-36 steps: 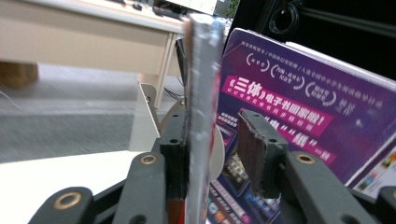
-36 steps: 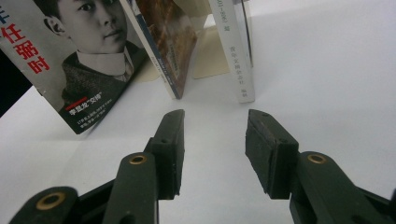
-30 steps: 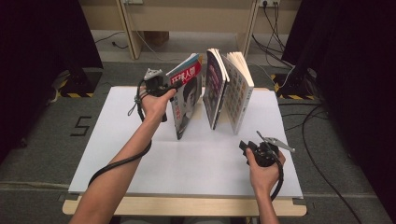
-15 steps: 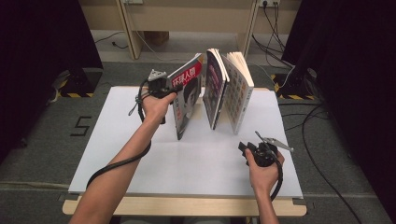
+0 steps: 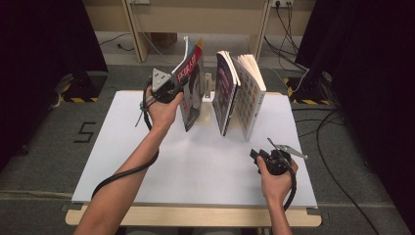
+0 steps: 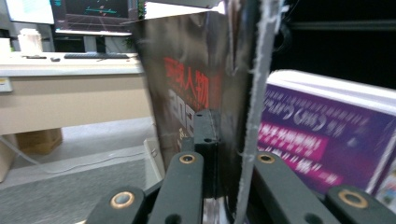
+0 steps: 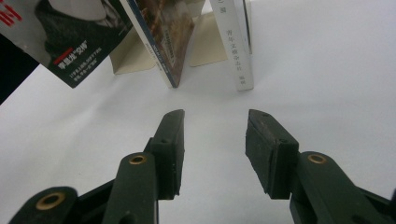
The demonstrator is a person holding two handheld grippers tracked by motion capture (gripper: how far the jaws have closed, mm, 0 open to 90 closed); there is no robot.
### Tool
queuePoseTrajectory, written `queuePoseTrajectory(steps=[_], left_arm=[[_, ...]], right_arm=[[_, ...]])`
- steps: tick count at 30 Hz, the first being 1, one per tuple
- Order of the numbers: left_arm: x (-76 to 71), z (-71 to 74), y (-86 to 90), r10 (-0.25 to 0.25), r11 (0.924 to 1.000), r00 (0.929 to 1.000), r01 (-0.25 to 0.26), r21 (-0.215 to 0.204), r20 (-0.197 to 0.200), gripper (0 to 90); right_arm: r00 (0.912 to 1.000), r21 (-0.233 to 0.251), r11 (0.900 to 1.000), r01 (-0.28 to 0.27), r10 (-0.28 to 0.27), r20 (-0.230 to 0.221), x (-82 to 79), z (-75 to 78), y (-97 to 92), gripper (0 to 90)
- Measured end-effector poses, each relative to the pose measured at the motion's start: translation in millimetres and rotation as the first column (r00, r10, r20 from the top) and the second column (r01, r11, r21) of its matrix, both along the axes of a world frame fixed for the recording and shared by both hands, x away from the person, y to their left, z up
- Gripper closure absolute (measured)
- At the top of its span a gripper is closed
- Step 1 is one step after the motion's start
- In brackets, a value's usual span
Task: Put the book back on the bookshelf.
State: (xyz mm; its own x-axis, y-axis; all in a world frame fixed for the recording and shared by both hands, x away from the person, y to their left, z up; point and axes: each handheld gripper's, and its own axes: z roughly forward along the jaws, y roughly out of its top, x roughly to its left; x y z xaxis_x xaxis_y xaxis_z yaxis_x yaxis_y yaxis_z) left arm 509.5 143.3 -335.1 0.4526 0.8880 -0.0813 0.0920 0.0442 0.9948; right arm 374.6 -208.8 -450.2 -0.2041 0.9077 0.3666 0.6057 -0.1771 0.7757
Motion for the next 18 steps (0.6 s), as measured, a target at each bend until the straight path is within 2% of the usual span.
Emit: queuePoseTrajectory(steps=[3, 4, 6, 8, 11, 18], left_arm=[[2.1, -19.4, 4.5, 0.025, 0.9997, 0.9987, -0.025, 0.001, -0.044, 86.1], [1.7, -24.8, 6.5, 0.038, 0.9993, 0.9987, -0.038, -0.007, -0.035, 86.1], [1.9, -30.0, 10.6, 0.036, 0.9983, 0.9978, -0.039, -0.044, -0.055, 85.6], [1.1, -31.0, 11.0, 0.043, 0.9986, 0.9982, -0.044, -0.029, -0.042, 84.8], [0.9, -28.3, 11.8, 0.052, 0.9983, 0.9976, -0.053, -0.025, -0.045, 83.7], [6.7, -22.6, 16.1, 0.021, 0.9959, 0.9920, -0.032, -0.085, -0.124, 68.9]], right_arm=[[1.0000, -0.001, 1.0000, -0.004, 0.004, 0.001, 0.3, -0.3, -0.4, 57.5], [1.0000, -0.002, 1.0000, -0.003, 0.003, 0.003, 0.4, -0.1, -0.5, 57.5], [1.0000, 0.000, 1.0000, -0.003, 0.003, 0.004, 0.5, 0.0, -0.5, 57.6], [1.0000, 0.000, 1.0000, 0.000, 0.000, -0.002, 0.6, -0.2, -0.3, 57.5], [1.0000, 0.005, 1.0000, 0.001, -0.001, -0.007, 0.7, -0.7, -0.1, 57.5], [1.0000, 0.001, 1.0000, -0.001, 0.001, -0.007, 0.7, -0.9, 0.9, 57.5]])
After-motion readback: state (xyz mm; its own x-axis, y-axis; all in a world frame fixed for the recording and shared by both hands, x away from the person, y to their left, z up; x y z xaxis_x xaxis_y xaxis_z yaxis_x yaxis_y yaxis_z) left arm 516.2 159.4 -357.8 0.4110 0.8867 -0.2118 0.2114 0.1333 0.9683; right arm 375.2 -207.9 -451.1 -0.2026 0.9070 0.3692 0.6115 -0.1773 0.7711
